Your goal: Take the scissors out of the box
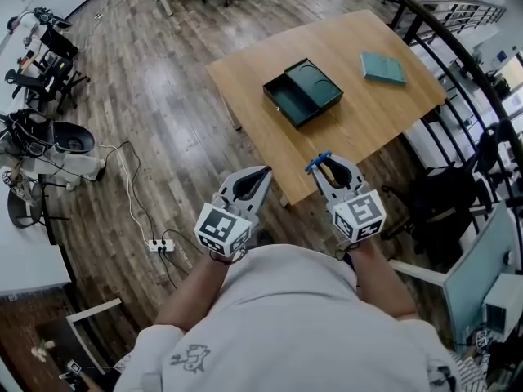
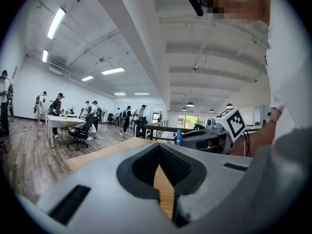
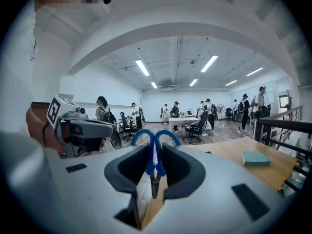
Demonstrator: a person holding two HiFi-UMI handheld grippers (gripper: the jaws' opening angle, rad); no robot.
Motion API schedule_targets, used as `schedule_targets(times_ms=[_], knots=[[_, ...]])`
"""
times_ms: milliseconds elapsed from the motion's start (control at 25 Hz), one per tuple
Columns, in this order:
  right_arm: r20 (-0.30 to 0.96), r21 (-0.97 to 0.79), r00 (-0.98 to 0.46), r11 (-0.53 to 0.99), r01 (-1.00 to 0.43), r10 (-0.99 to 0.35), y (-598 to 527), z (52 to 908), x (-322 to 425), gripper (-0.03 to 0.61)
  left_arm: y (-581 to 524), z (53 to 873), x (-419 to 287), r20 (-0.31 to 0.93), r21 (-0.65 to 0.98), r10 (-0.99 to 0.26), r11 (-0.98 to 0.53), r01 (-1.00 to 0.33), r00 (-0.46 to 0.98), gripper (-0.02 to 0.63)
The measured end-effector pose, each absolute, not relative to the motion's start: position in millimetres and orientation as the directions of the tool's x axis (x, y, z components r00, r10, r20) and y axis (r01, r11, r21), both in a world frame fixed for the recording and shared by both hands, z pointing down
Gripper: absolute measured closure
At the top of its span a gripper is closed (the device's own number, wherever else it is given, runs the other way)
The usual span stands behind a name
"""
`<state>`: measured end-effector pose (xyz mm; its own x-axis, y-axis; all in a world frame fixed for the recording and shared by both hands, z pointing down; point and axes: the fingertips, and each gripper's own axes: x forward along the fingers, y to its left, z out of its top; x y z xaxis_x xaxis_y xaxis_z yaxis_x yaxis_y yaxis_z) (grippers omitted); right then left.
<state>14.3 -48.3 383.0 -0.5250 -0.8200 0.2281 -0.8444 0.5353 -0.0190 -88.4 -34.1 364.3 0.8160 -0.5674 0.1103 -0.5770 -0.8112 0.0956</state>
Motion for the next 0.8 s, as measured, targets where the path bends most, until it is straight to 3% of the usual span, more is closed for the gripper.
schedule_targets(times_ms=[800], knots=[[0.199, -0.034, -0.595, 0.601, -0.798, -0.779, 79, 382, 108, 0.485, 86, 371, 9, 0.137, 0.089, -0.589, -0.794, -0.602, 0.797, 0.609]])
